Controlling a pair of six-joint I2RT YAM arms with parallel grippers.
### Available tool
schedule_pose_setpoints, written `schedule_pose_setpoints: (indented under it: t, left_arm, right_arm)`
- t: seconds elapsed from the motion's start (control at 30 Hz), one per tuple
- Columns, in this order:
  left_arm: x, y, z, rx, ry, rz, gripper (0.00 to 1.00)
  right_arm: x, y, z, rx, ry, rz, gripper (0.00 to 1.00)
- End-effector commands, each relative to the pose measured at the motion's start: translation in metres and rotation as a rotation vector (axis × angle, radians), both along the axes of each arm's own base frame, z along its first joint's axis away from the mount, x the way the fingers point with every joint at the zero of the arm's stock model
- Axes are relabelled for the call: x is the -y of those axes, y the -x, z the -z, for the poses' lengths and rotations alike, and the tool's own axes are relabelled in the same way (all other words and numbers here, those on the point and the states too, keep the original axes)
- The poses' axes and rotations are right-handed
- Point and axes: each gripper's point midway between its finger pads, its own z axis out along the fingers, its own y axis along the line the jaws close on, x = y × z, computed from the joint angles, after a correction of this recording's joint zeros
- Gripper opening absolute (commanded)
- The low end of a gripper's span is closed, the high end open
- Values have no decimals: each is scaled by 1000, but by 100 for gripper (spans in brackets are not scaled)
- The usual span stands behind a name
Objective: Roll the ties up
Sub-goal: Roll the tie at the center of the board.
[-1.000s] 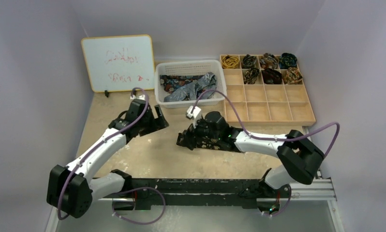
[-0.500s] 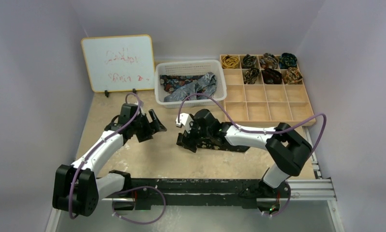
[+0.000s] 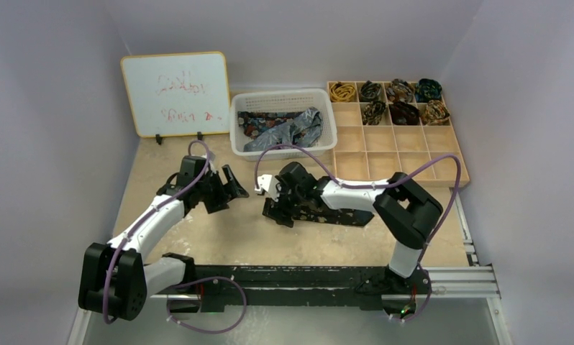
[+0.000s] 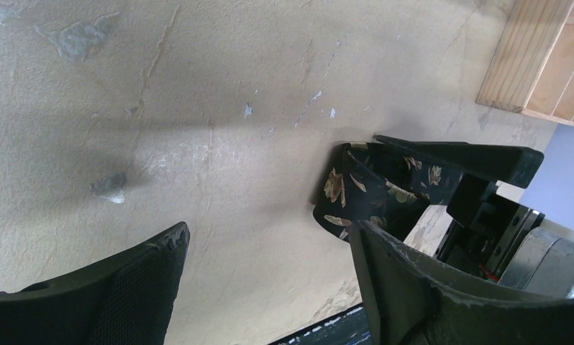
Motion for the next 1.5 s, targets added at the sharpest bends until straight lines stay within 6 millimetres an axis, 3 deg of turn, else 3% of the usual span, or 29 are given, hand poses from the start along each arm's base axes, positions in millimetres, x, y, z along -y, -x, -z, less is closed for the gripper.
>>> schedule_pose_setpoints:
  t: [0.0, 0.3, 0.53, 0.83, 1.0, 1.1, 1.33, 1.47]
  left_arm:
    - [0, -4, -4, 36, 5, 16, 80]
    - [-3, 2, 6, 10, -21, 21, 79]
    - [-5, 4, 11, 1, -25, 14, 78]
    - [-15, 8, 10, -13, -47, -75, 78]
    - [-22, 13, 6, -9, -60, -130, 78]
    - [-23, 16, 5, 1, -54, -140, 79]
    - [-20, 17, 3, 29, -36, -126, 80]
    - [-25, 26, 11, 20, -55, -124, 80]
  right_arm:
    - [7, -10, -1, 4, 45, -36, 87]
    - [10, 1, 6, -66, 72, -78, 63]
    - [0, 15, 11, -64, 33, -100, 55]
    - [-37, 47, 13, -63, 0, -146, 54]
    - [-47, 45, 9, -44, -9, -143, 66]
    - [-49, 41, -7, -15, -33, -130, 73]
    - [-56, 38, -81, 68, -290, -31, 99]
    - [-34, 20, -120, 59, -508, 334, 99]
